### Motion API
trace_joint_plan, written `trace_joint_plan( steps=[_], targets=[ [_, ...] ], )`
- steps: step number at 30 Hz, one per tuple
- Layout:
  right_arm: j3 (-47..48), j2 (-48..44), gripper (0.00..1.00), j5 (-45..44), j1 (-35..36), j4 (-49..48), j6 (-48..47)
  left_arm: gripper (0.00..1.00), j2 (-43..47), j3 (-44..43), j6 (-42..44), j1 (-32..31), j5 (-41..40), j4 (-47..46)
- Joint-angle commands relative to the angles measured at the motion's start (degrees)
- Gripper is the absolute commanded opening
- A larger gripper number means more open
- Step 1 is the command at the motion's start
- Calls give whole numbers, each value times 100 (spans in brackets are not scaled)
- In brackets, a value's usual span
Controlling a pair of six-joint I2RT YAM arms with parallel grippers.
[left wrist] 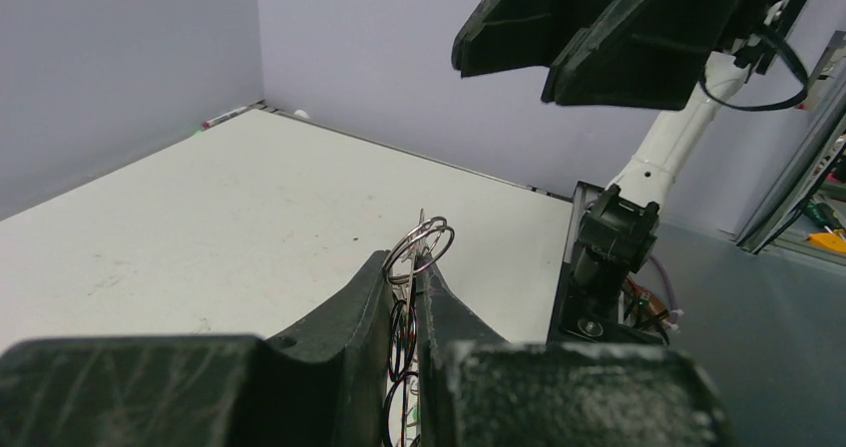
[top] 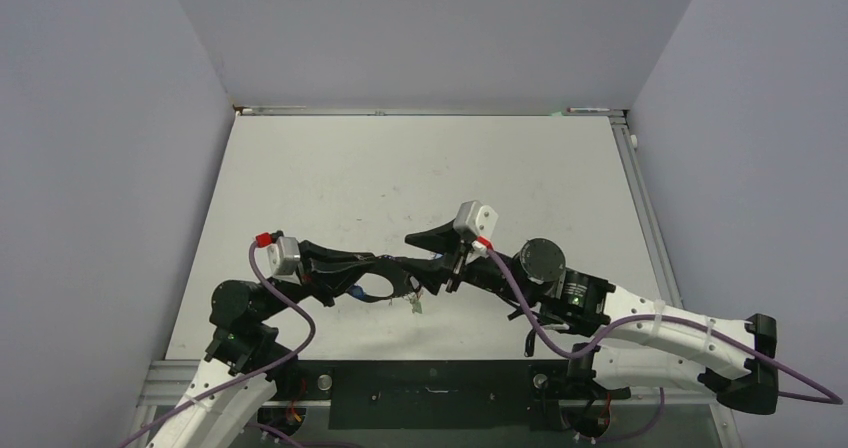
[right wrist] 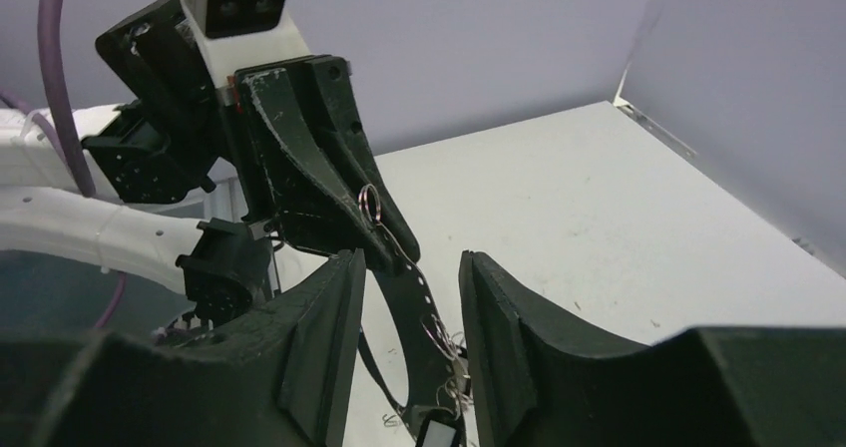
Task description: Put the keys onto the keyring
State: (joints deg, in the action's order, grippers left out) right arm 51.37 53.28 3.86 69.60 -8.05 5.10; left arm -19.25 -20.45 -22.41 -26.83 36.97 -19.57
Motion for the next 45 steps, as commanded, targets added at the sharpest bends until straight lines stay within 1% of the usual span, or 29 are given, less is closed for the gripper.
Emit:
trace_joint_plan(
  steps=[1, 7, 12, 18, 25, 40, 45],
  targets=[
    [-146, 303, 40, 692, 132, -1158, -536, 0, 74, -48, -463, 61, 207, -678],
    [-163, 675, 40, 1040, 224, -1509, -865, 0, 138, -30, -485, 116, 188, -623],
    [-64, 972, 40, 996, 286, -1565, -1003, 0, 184, -21, -488, 140, 139, -570],
    [37, 1226, 37, 815, 359, -1627, -1125, 0, 203, -12, -463, 182, 126, -513],
    [56, 1366, 35, 665, 378, -1786, -1186, 0, 210, -3, -457, 187, 126, -501],
    [-39, 1371, 30, 278, 385, -2151, -1222, 0, 199, 6, -465, 226, 150, -512],
    [29, 1516, 30, 357, 387, -2115, -1209, 0, 206, 13, -467, 231, 153, -513]
  ],
)
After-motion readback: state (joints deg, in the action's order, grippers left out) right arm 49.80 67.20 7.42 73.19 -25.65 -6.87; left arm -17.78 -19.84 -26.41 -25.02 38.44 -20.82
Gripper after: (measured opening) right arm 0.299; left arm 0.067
